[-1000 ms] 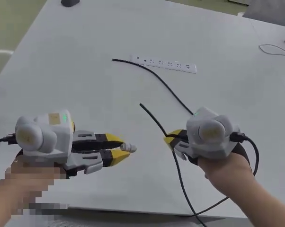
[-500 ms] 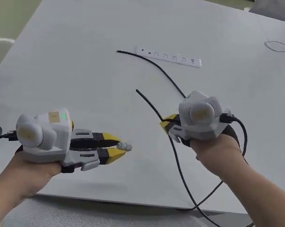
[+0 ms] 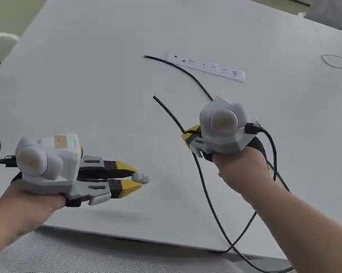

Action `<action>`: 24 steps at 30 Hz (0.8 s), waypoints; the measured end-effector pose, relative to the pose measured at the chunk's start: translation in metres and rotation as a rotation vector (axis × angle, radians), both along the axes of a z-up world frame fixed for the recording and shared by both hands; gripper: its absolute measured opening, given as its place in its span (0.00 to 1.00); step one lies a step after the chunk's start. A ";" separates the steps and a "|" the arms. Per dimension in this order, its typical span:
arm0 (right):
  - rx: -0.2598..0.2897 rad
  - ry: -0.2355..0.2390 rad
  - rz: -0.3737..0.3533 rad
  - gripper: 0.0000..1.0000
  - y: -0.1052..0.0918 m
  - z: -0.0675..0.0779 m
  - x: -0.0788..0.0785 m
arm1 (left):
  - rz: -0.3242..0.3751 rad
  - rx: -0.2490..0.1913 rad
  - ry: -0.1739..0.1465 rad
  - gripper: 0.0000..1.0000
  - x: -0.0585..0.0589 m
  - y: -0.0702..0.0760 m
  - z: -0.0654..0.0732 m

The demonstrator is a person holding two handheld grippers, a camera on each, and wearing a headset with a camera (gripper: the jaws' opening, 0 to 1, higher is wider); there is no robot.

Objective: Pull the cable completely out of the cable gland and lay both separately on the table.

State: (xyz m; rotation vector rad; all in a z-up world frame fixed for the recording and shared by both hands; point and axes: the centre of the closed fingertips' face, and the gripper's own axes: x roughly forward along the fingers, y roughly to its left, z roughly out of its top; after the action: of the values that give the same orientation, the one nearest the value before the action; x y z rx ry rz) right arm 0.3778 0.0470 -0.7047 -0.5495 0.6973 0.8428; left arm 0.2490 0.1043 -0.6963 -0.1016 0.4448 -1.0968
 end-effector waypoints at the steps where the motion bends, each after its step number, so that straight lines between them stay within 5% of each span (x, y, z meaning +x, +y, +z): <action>1: 0.002 0.010 0.001 0.00 0.003 -0.002 0.001 | 0.002 0.005 0.004 0.15 0.000 0.002 -0.003; 13: -0.067 -0.007 0.145 0.00 0.046 -0.028 0.009 | 0.034 -0.005 0.046 0.15 0.005 0.017 -0.021; 24: -0.097 0.001 0.269 0.00 0.082 -0.056 0.004 | 0.044 0.030 0.055 0.15 0.010 0.029 -0.043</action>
State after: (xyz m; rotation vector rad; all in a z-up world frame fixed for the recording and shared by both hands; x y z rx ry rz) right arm 0.3815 0.1293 -0.7603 -0.7413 0.6767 1.0636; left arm 0.2587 0.1338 -0.7392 -0.1153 0.5061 -1.0454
